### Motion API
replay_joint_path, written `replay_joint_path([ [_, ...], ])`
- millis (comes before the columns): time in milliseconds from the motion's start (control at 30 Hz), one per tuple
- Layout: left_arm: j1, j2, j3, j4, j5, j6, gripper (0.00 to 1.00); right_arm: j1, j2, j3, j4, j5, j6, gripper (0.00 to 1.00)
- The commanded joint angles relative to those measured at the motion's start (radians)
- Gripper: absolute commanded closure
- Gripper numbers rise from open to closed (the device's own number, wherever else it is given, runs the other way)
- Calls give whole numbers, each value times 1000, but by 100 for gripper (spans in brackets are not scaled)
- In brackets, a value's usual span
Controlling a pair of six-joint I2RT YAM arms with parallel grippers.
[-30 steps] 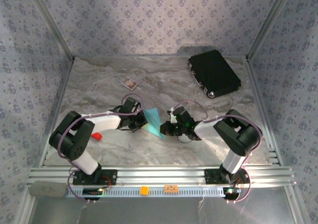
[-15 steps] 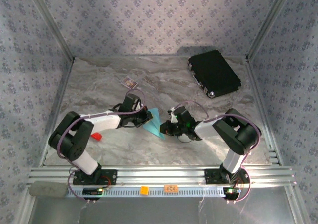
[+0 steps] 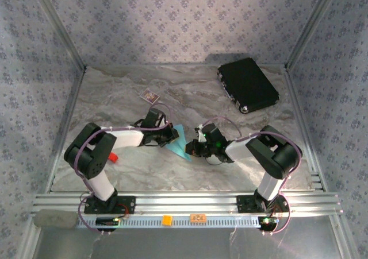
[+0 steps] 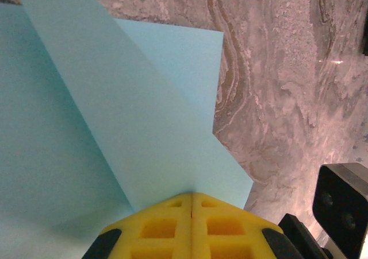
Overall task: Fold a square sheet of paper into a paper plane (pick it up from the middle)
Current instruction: Fourth fold the wing at the center of the table.
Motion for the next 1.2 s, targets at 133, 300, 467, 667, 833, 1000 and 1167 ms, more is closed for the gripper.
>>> replay_joint_path([
  [133,-3,33,31,4,9,11,98,-1,35,-5,-37,17,8,96],
  [300,-2,46,37,-3,2,13,97,-2,36,2,-49,16,7,96],
  [467,-2,49,43,-22,-13,19,97,-2,37,7,-58,11,9,96],
  [667,-2,61,49,-30,-12,24,97,-2,41,17,-75,8,7,96],
  [833,-1,69,51,-35,-17,27,97,-1,48,27,-87,1,8,96],
  [1000,0,73,51,-43,-23,26,97,-2,52,31,-96,-1,11,96],
  [1167,1,79,59,-59,-24,33,97,-3,51,34,-103,-2,11,94],
])
